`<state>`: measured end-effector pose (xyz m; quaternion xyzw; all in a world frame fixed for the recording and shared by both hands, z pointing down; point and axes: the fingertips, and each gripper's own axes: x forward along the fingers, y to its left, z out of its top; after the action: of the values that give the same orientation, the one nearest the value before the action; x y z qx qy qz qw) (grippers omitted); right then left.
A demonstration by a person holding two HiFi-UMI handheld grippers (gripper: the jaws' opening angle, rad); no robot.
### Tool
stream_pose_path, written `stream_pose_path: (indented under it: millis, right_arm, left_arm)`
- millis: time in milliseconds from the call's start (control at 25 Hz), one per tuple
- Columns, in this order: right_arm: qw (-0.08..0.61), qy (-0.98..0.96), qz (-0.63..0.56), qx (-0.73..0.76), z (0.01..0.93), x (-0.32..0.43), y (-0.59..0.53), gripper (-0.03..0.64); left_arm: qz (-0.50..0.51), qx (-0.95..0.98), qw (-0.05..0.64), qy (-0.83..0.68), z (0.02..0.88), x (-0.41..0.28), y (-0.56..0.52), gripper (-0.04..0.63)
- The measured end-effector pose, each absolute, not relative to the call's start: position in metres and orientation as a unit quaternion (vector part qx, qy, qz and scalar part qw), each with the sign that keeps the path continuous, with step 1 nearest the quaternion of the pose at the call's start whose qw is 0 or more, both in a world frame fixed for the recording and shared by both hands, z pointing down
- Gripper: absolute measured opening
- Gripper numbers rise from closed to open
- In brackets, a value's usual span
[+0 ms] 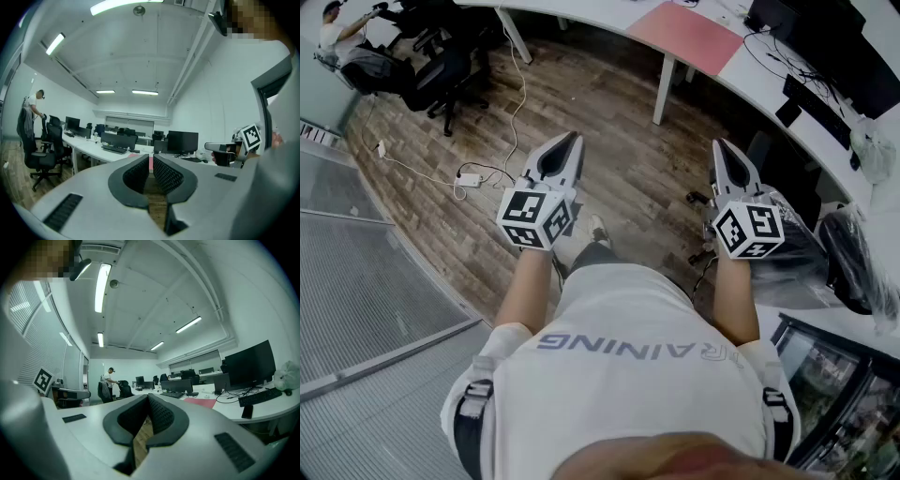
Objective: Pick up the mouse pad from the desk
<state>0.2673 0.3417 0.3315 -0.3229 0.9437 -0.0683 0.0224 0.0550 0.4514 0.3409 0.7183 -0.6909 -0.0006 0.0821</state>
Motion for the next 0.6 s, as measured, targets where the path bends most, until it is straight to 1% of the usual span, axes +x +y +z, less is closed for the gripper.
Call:
stream_pose_path:
  millis: [480,600]
  right_arm:
    - [0.024,0.94,-0.069,-0.332,0.333,0.273,0.343,0.023]
    - [0.035,0.938,-0.08,-0.336,0.333,0.275,0.341,0.023]
  left_arm:
    - [0.004,0.717,0.093,-0.691,0.35,0.053,0.455,0.052]
    - [0.012,0.715,0.089,-0.693,0.352,0.054,0.455,0.052]
